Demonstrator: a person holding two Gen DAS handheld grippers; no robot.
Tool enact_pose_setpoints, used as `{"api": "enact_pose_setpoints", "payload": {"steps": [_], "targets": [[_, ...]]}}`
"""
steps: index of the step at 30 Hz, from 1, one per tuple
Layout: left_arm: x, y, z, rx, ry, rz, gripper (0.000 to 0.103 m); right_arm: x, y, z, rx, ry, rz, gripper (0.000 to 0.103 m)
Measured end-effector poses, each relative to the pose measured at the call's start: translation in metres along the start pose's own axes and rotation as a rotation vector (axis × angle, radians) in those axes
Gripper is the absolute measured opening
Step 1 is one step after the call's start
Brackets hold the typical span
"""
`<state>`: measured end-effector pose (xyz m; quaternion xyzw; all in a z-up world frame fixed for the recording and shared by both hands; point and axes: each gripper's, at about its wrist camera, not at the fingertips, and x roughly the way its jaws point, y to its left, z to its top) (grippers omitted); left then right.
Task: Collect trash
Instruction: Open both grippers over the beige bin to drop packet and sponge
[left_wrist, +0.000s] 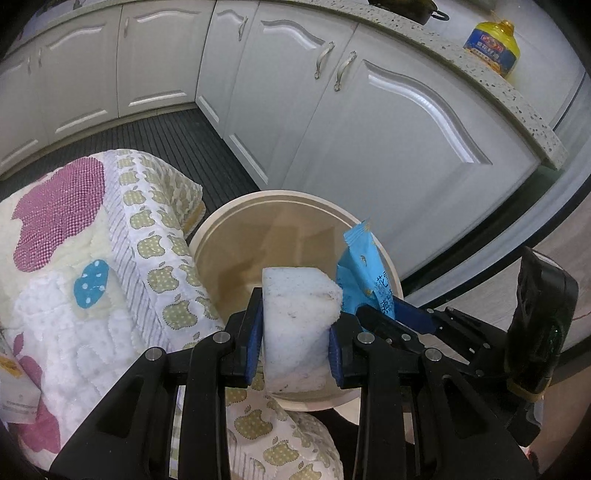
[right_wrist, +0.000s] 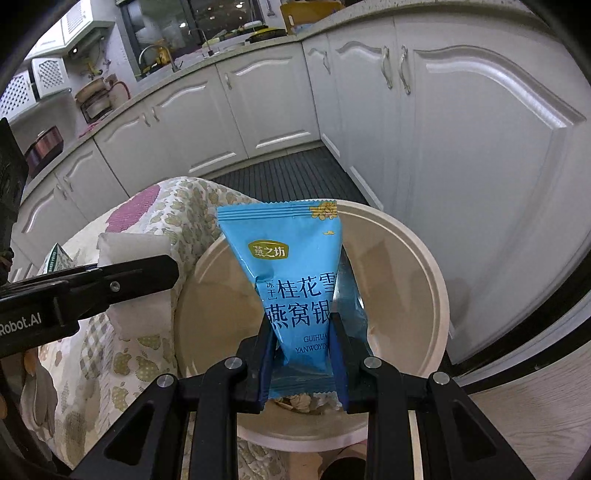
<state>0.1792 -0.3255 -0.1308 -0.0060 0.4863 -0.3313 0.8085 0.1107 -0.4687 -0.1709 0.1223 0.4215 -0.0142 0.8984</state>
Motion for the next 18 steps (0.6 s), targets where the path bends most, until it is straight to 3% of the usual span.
{"api": "enact_pose_setpoints", "payload": {"steps": [5,8,12,18], "targets": [[0.0037,0.0015,0.0001,-0.002,0.005,0.003,0.031,0.0056,-0.0011,0.0007,0.011,0.015,-0.006,0.026],[0.0049,0.0015,-0.0011,0.0,0.009,0.014,0.036,0.0087,-0.0026,0.0004,0.019,0.027,-0.016,0.039],[0.0037,0.0016,-0.0023,-0.006,0.006,0.012,0.052,0.0096,-0.0053,-0.0005,0.032,0.031,-0.02,0.043],[0.0001,0.002,-0.005,-0.003,0.005,0.016,0.054,0.0068,-0.0088,-0.0043,0.055,0.029,-0.024,0.044]]}}
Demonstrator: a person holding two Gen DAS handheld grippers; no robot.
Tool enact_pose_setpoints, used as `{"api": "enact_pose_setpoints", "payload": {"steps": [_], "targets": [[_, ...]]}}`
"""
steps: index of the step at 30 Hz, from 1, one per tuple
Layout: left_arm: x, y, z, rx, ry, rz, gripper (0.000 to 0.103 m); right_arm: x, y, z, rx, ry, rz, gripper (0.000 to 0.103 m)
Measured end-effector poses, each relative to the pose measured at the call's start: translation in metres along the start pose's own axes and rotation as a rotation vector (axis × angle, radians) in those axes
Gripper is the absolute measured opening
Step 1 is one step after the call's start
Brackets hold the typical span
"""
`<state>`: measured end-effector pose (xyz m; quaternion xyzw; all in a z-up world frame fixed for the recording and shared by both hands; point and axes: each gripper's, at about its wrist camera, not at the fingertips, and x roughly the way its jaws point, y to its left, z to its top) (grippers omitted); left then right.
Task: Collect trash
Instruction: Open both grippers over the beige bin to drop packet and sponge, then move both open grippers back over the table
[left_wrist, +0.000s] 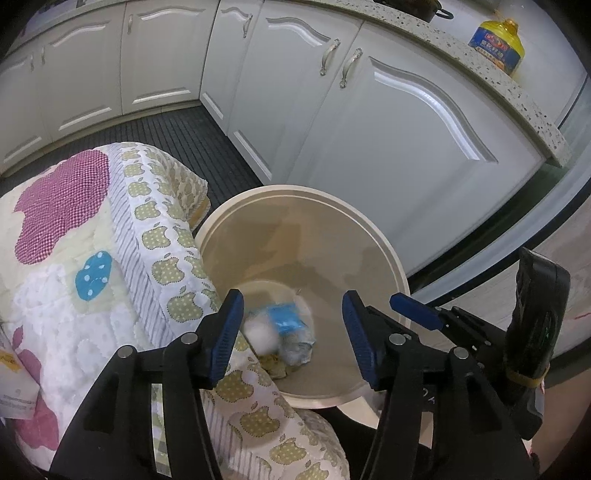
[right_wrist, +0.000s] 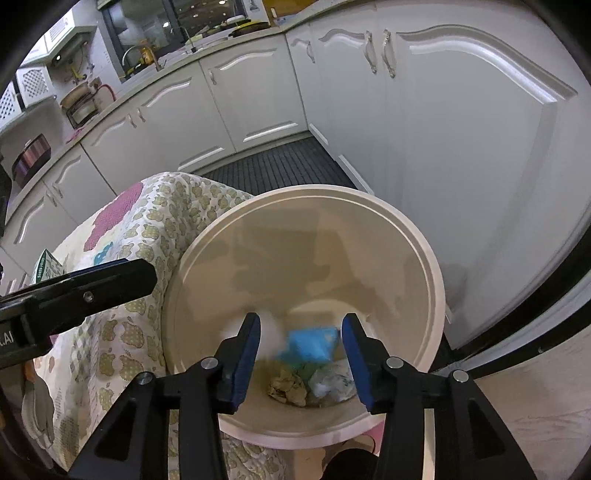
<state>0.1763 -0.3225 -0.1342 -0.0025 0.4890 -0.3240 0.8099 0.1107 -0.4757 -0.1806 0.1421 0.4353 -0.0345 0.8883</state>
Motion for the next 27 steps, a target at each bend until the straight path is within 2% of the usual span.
{"api": "enact_pose_setpoints", "payload": {"steps": [12,14,16,24,27], "targets": [[-0.025,-0.002,-0.011,0.018,-0.033,0.018,0.055,-0.011,0.004,-0.006,0.01,-0.008,-0.004,0.046],[-0.033,-0.002,-0.014,0.021,-0.046,0.021,0.055,-0.015,0.006,-0.007,0.01,-0.016,-0.003,0.052],[-0.042,-0.001,-0.018,0.022,-0.058,0.023,0.055,-0.022,0.01,-0.007,0.009,-0.029,-0.001,0.054],[-0.079,0.016,-0.044,-0.014,-0.087,0.022,0.055,-0.048,0.04,-0.012,-0.026,-0.062,0.033,0.056],[-0.099,0.029,-0.059,-0.035,-0.098,0.026,0.056,-0.056,0.054,-0.013,-0.043,-0.071,0.056,0.059]]}}
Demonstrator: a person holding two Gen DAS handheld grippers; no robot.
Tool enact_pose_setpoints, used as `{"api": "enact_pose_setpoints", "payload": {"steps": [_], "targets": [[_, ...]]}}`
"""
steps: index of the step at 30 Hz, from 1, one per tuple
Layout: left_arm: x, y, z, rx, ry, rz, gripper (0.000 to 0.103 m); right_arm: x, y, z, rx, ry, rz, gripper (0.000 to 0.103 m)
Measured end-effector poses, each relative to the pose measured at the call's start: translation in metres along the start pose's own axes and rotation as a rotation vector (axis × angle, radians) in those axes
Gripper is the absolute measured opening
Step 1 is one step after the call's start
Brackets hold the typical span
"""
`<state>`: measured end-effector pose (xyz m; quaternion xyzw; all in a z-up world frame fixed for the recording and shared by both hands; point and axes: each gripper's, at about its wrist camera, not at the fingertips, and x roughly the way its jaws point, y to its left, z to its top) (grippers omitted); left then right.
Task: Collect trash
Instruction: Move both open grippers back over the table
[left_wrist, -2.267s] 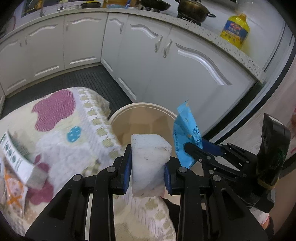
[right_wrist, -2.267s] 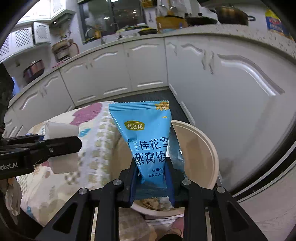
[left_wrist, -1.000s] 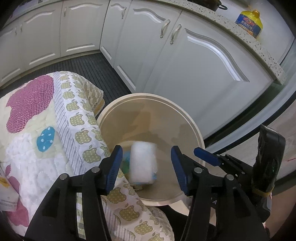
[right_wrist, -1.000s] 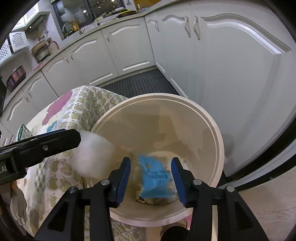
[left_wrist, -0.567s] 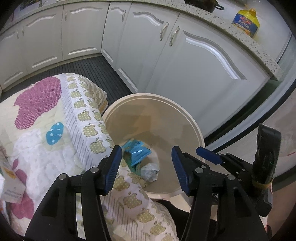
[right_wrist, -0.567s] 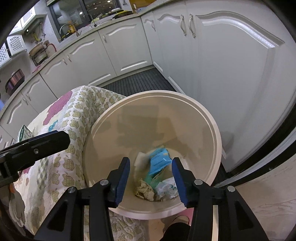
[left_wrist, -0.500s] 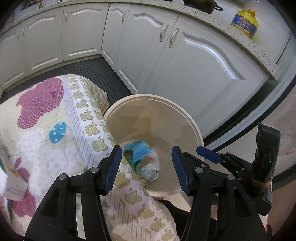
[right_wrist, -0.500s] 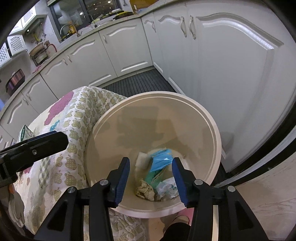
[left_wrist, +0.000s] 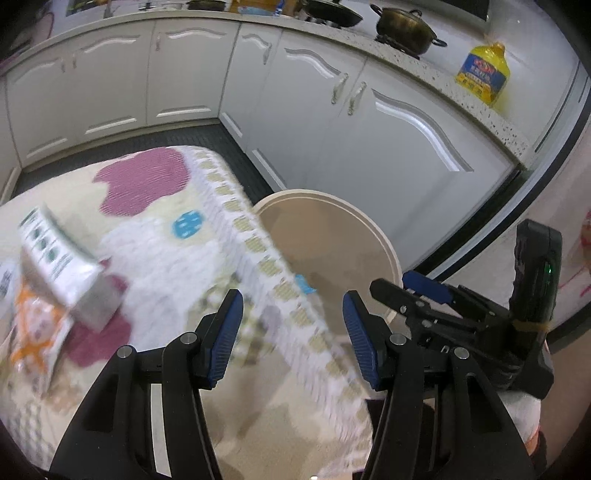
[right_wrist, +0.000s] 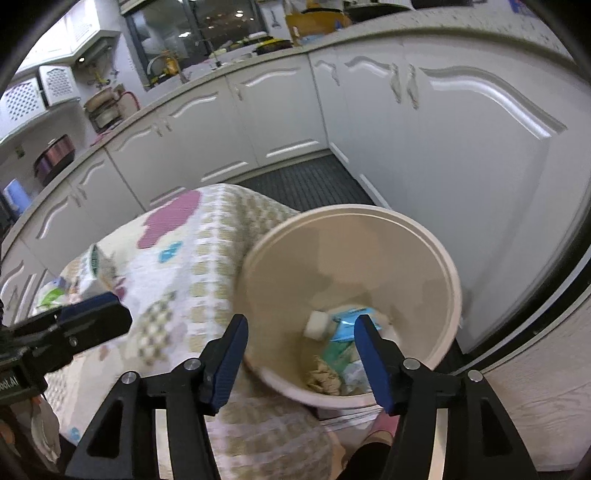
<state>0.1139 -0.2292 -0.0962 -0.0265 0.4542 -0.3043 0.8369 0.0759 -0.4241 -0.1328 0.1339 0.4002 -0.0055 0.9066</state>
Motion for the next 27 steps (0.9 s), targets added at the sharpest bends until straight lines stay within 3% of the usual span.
{"api": "enact_pose_setpoints", "payload": {"steps": [3,13,21,27], "targets": [[-0.023,0.014,-0.011,-0.018,-0.022,0.011,0.062,-0.004,0.022,0.0,-0.028,-0.004,0.035,0.06],[-0.105,0.088,-0.044,-0.124,-0.084,0.068,0.065,-0.01,0.108,-0.002,-0.165,0.001,0.198,0.06],[-0.167,0.177,-0.064,-0.263,-0.117,0.218,0.065,0.003,0.193,0.002,-0.289,0.043,0.391,0.06],[-0.186,0.231,-0.063,-0.357,-0.101,0.336,0.065,0.028,0.26,0.008,-0.385,0.083,0.499,0.06]]}}
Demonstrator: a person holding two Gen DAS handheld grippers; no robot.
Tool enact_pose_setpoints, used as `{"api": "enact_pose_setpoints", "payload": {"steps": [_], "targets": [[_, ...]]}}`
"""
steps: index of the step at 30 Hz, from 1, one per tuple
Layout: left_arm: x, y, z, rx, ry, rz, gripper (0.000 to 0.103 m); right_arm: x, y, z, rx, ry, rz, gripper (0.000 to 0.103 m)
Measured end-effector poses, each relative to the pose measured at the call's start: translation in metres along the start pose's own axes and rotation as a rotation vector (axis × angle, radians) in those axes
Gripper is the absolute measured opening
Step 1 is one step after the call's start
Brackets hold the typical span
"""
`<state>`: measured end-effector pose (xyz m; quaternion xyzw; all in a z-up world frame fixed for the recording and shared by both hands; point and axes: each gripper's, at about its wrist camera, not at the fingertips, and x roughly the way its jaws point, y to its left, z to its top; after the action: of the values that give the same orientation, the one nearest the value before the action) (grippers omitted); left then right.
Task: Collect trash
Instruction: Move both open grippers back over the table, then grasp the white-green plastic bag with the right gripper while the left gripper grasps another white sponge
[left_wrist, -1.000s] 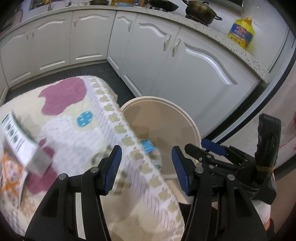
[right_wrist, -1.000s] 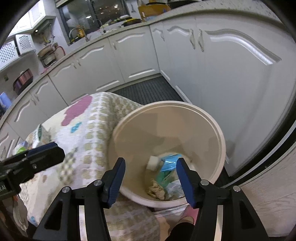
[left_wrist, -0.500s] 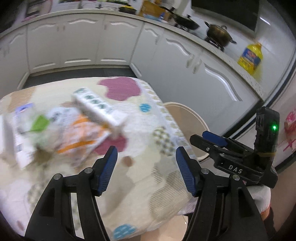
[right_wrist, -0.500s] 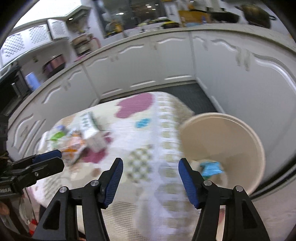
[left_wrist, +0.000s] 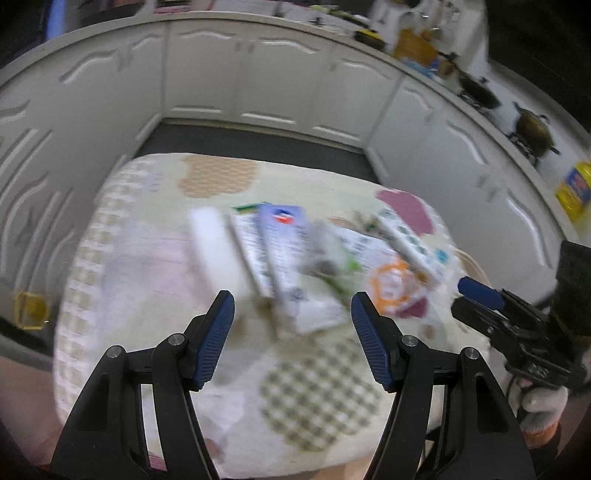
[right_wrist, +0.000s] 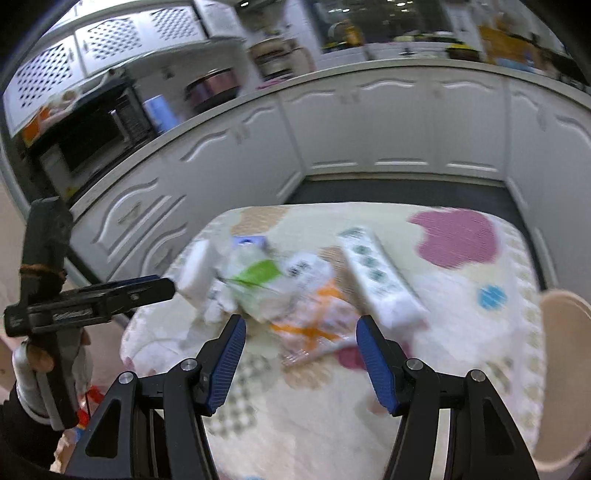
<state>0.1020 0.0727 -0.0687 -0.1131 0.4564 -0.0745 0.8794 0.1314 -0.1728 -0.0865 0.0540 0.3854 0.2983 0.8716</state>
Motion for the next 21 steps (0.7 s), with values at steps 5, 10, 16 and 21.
{"api": "enact_pose_setpoints", "payload": {"steps": [5,10,16,21], "targets": [[0.011,0.026,0.018,-0.039,0.027,0.056,0.065,0.041,0.016,0.018,-0.051,0.067,0.085,0.06],[0.029,0.037,0.031,-0.073,0.063,0.076,0.065,0.082,0.028,0.032,-0.114,0.117,0.138,0.06],[0.06,0.047,0.041,-0.096,0.104,0.097,0.065,0.119,0.026,0.039,-0.127,0.172,0.149,0.06],[0.08,0.057,0.042,-0.117,0.14,0.099,0.064,0.126,0.021,0.034,-0.112,0.177,0.172,0.045]]}}
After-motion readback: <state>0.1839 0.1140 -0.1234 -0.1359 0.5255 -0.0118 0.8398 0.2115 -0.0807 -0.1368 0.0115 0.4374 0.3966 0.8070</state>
